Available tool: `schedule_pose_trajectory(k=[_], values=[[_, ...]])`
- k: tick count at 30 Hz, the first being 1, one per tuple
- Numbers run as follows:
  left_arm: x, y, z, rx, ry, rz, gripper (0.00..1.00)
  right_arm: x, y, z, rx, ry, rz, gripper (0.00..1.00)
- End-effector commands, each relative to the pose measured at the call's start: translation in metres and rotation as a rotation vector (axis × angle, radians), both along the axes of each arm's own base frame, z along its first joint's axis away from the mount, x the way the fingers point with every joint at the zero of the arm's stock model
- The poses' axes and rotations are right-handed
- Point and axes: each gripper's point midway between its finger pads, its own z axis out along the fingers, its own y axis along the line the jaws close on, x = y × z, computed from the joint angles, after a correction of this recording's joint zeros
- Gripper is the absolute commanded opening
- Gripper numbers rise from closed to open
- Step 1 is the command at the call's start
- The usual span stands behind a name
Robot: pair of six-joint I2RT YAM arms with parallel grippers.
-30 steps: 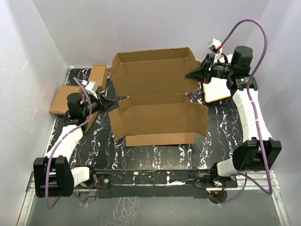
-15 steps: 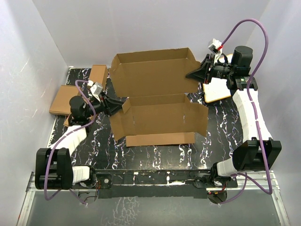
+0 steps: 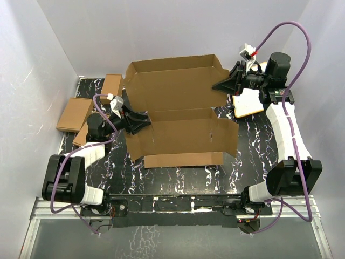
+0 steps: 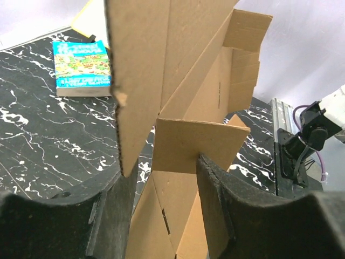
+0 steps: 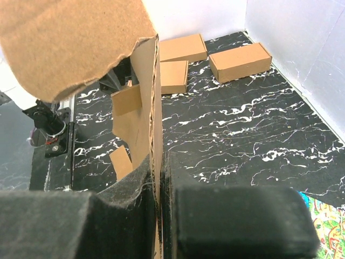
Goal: Fold the paper box
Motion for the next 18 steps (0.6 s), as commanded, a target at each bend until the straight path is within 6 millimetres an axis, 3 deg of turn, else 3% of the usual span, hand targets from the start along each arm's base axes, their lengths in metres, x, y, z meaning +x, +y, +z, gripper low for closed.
schedule_pose_trajectory(k=[1, 12, 18], values=[[0.001, -0.002, 0.027, -0.067, -0.135, 0.01, 0.44, -0.017, 0.004, 0.021, 0.01, -0.085, 0.051, 0.08], [0.011, -0.007, 0.029, -0.119, -0.133, 0.015, 0.42, -0.024, 0.006, 0.022, 0.019, -0.08, 0.084, 0.08], [0.018, 0.005, 0.018, -0.041, -0.13, 0.071, 0.43, -0.025, 0.006, 0.022, 0.018, -0.085, 0.082, 0.08]])
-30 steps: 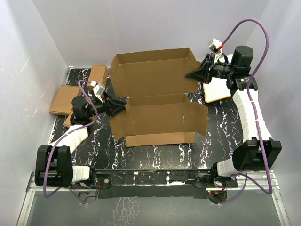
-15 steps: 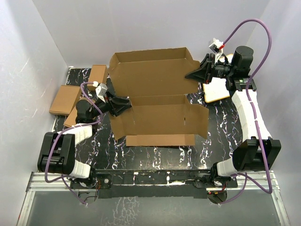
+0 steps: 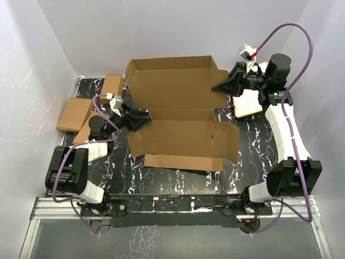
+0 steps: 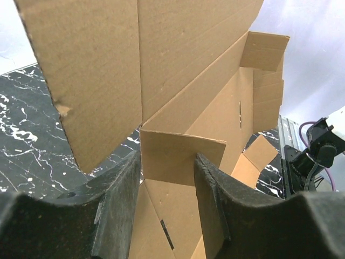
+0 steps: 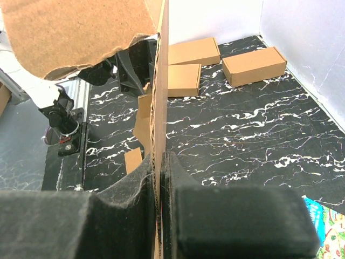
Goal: Fold the paper box
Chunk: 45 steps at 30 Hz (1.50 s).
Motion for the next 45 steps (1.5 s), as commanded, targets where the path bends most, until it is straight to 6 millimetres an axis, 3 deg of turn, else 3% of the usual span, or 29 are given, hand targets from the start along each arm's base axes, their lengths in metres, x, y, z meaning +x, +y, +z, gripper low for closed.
schedule_pose_trajectory(k=[1, 6, 14, 18, 31, 41, 45], values=[[0.005, 0.016, 0.01, 0.058, -0.081, 0.057, 0.43, -0.016, 0.003, 0.021, -0.004, -0.104, 0.029, 0.08], [0.003, 0.037, 0.017, 0.011, -0.107, 0.06, 0.49, -0.019, 0.004, 0.023, -0.003, -0.11, 0.042, 0.08], [0.007, 0.03, 0.008, -0.064, -0.016, -0.033, 0.55, -0.024, 0.004, 0.025, 0.001, -0.105, 0.058, 0.08], [0.0, 0.016, 0.006, -0.048, -0.025, -0.092, 0.58, -0.024, 0.005, 0.026, 0.003, -0.105, 0.061, 0.08], [-0.03, -0.005, 0.036, -0.029, -0.15, -0.183, 0.63, -0.024, 0.005, 0.034, 0.008, -0.11, 0.077, 0.08], [-0.025, -0.025, 0.051, -0.079, -0.18, -0.19, 0.56, -0.031, 0.008, 0.036, 0.017, -0.093, 0.099, 0.08], [-0.021, -0.027, 0.055, -0.092, -0.175, -0.19, 0.36, -0.033, 0.008, 0.036, 0.018, -0.094, 0.103, 0.08]])
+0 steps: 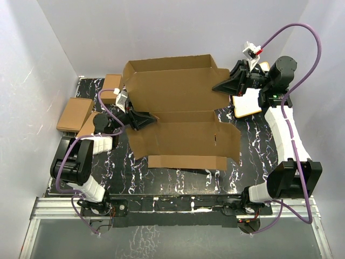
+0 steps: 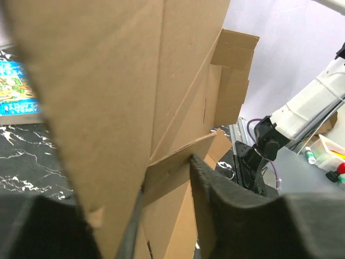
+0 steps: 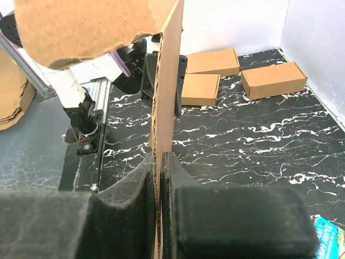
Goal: Fold the paper box
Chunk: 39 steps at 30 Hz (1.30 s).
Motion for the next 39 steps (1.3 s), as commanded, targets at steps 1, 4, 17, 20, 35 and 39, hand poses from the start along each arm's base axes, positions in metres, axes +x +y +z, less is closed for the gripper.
schedule_pose_trajectory(k=[1, 4, 17, 20, 35, 39], values=[[-0.004, -0.001, 0.044, -0.064, -0.253, 0.015, 0.31, -0.011, 0.003, 0.014, -0.002, -0.079, 0.016, 0.08], [-0.003, 0.0, 0.045, -0.066, -0.25, 0.016, 0.24, -0.011, 0.003, 0.012, -0.001, -0.077, 0.016, 0.08], [-0.01, 0.005, 0.045, -0.043, -0.251, -0.009, 0.07, -0.008, 0.002, 0.007, 0.002, -0.076, 0.005, 0.08], [-0.002, 0.031, 0.05, -0.072, -0.222, 0.107, 0.63, -0.006, 0.0, 0.005, 0.002, -0.077, -0.003, 0.08], [0.012, 0.109, 0.155, 0.001, -0.142, 0.289, 0.97, 0.001, -0.002, -0.009, 0.001, -0.065, -0.021, 0.08], [0.02, 0.108, 0.163, -0.002, -0.143, 0.232, 0.94, 0.001, -0.002, -0.009, 0.001, -0.066, -0.021, 0.08]])
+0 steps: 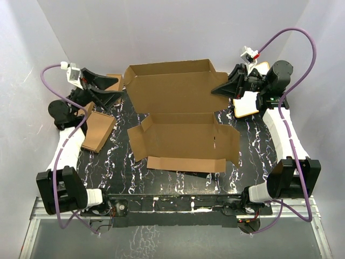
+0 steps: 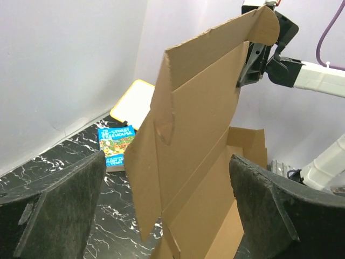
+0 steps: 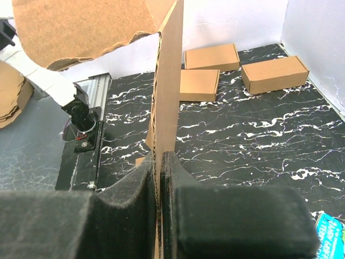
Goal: Fold the paper box
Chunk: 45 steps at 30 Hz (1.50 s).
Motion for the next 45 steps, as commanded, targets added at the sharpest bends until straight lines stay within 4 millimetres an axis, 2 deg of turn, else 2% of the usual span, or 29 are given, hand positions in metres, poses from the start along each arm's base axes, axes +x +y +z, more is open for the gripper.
schedule_pose_trajectory(k=[1, 3, 8, 13, 16, 19, 26, 27, 29, 34, 41, 43, 45], values=[[0.001, -0.004, 0.002, 0.015, 0.027, -0.093, 0.94, -0.004, 0.0, 0.01, -0.002, -0.077, -0.011, 0.08], [-0.003, -0.011, 0.011, 0.006, 0.002, -0.115, 0.94, -0.004, 0.0, 0.01, -0.002, -0.077, -0.011, 0.08], [0.027, -0.023, -0.008, 0.074, 0.077, -0.004, 0.94, -0.003, 0.0, 0.01, -0.002, -0.072, -0.012, 0.08], [0.03, -0.044, -0.006, 0.179, 0.03, 0.022, 0.9, -0.002, 0.0, 0.009, -0.002, -0.069, -0.012, 0.08], [0.033, -0.047, -0.002, 0.194, 0.021, 0.0, 0.83, -0.003, 0.0, 0.009, -0.002, -0.068, -0.011, 0.08], [0.036, -0.05, 0.005, 0.195, 0.015, -0.04, 0.66, -0.003, 0.0, 0.009, -0.002, -0.066, -0.009, 0.08], [0.038, -0.062, 0.009, 0.218, 0.019, -0.151, 0.57, -0.003, 0.0, 0.008, -0.003, -0.065, -0.007, 0.08], [0.039, -0.063, 0.008, 0.222, 0.02, -0.155, 0.54, -0.003, 0.0, 0.008, -0.002, -0.065, -0.008, 0.08], [0.04, -0.065, 0.006, 0.226, 0.024, -0.157, 0.41, -0.002, 0.0, 0.008, -0.002, -0.066, -0.009, 0.08], [0.035, -0.069, 0.011, 0.224, -0.017, -0.192, 0.27, -0.002, 0.0, 0.007, -0.002, -0.061, -0.008, 0.08], [0.025, -0.075, 0.019, 0.21, -0.069, -0.26, 0.26, 0.002, 0.0, 0.005, -0.001, -0.052, -0.011, 0.08], [0.023, -0.075, 0.018, 0.219, -0.082, -0.275, 0.23, 0.002, 0.0, 0.006, -0.001, -0.053, -0.011, 0.08], [0.022, -0.076, 0.017, 0.227, -0.093, -0.288, 0.14, 0.002, 0.0, 0.006, -0.001, -0.052, -0.012, 0.08]])
